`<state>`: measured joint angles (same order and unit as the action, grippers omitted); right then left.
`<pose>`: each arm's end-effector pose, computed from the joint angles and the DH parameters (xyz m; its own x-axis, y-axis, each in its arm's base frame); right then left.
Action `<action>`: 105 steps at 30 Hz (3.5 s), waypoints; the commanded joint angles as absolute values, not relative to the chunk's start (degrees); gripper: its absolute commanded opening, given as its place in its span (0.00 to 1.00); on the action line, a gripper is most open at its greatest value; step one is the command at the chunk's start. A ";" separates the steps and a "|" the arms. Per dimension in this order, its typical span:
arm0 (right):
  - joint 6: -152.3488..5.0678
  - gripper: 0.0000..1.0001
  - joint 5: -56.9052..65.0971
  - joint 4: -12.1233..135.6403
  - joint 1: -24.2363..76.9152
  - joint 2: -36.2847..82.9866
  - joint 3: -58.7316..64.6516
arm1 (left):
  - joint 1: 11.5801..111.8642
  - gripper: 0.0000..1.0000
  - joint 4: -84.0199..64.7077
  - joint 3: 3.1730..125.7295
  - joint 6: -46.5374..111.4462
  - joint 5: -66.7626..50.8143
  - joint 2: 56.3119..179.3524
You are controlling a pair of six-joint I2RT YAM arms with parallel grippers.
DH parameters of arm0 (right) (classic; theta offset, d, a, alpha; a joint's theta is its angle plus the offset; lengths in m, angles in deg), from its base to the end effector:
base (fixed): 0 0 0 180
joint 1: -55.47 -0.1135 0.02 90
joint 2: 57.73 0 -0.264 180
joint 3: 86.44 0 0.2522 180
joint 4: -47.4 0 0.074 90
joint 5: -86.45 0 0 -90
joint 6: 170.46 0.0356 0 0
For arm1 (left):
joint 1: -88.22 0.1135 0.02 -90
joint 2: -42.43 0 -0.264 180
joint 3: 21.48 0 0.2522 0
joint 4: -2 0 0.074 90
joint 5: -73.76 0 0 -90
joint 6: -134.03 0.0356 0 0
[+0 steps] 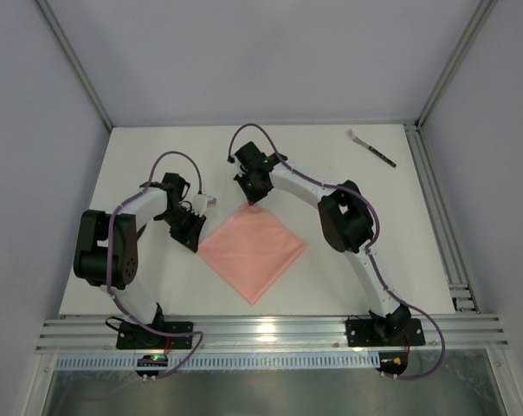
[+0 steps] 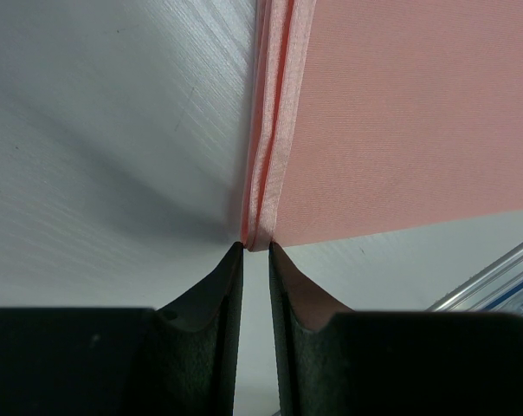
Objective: Fold the napkin into a case and place the utensils inside
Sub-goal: Fold the top corner of the square-folded napkin at the center of the board.
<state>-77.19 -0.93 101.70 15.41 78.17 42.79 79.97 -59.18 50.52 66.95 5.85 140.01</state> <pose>0.3918 0.3316 0.1721 -0.7058 -0.5190 -0.4822 -0.6206 0.7812 0.0676 0.2834 -0.0546 0.1595 -0.8501 0.4879 -0.1983 0.5266 0.7860 -0.3238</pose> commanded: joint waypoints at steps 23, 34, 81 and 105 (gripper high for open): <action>-70.71 0.04 2.25 96.50 11.26 59.70 27.19 | 79.87 0.19 -59.04 51.08 67.68 6.62 138.40; -61.92 0.04 2.96 86.13 4.58 46.69 6.61 | 80.05 0.21 -60.19 51.61 67.68 7.06 136.47; -51.89 0.04 2.17 84.19 -12.65 39.65 -10.98 | 79.17 0.22 -63.70 52.22 68.73 6.17 130.85; -53.12 0.14 1.11 82.52 -12.56 40.97 -12.56 | 68.45 0.25 -60.72 46.78 69.52 2.49 133.83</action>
<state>-52.14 1.69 83.47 -12.19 41.75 -12.60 68.87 -62.85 47.83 69.57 3.84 133.06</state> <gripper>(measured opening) 0.116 0.250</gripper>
